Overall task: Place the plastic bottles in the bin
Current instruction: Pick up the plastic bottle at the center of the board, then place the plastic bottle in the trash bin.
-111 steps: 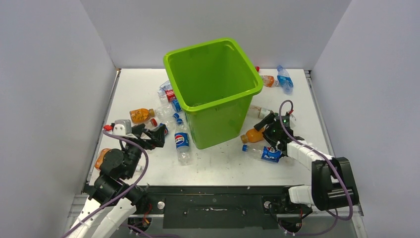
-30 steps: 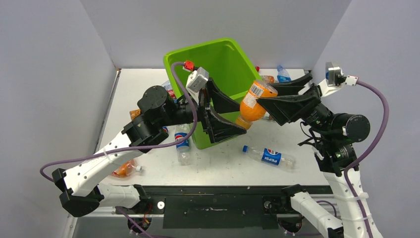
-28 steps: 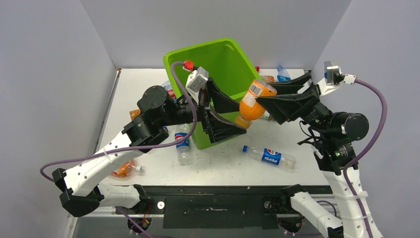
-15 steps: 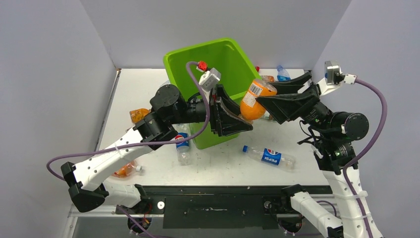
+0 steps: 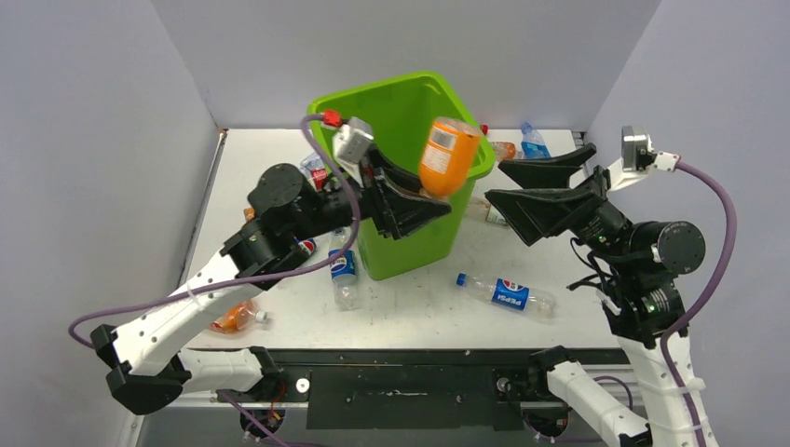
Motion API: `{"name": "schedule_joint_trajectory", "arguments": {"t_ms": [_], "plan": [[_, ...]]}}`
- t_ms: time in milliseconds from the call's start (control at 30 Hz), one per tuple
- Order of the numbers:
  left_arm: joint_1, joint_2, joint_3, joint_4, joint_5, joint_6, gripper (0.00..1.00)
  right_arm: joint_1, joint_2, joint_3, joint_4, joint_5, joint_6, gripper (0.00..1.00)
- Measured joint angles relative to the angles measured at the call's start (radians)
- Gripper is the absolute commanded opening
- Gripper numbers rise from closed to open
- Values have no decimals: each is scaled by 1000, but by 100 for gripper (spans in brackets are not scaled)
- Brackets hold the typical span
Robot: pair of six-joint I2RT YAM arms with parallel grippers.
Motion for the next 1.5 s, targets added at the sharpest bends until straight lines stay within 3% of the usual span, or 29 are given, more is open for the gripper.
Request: {"name": "schedule_joint_trajectory", "arguments": {"t_ms": [200,367,700,933,967,1000,1133,1167,1333,1500], "plan": [[187,-153,-29,-79,-216,61,0,8,-138,-27,-190,191,-106,90],[298,-204,-4,-177,-376,167,0,8,-372,-138,-322,421,-188,90],[336,13,122,-373,-546,326,0,8,-518,-340,-578,851,-238,90],[337,144,144,-474,-603,373,0,8,-556,-450,-670,972,-214,90],[337,151,144,-477,-609,381,5,9,-560,-460,-672,977,-209,90],[337,155,146,-474,-613,384,17,9,-562,-469,-672,981,-206,90],[337,156,154,-475,-612,396,92,8,-561,-489,-676,985,-200,90],[337,156,157,-473,-607,400,98,9,-560,-491,-676,986,-200,90],[336,111,148,-455,-584,385,96,8,-557,-492,-677,995,-201,90],[335,-100,8,-351,-596,365,96,9,-522,-491,-681,999,-201,90]]}}
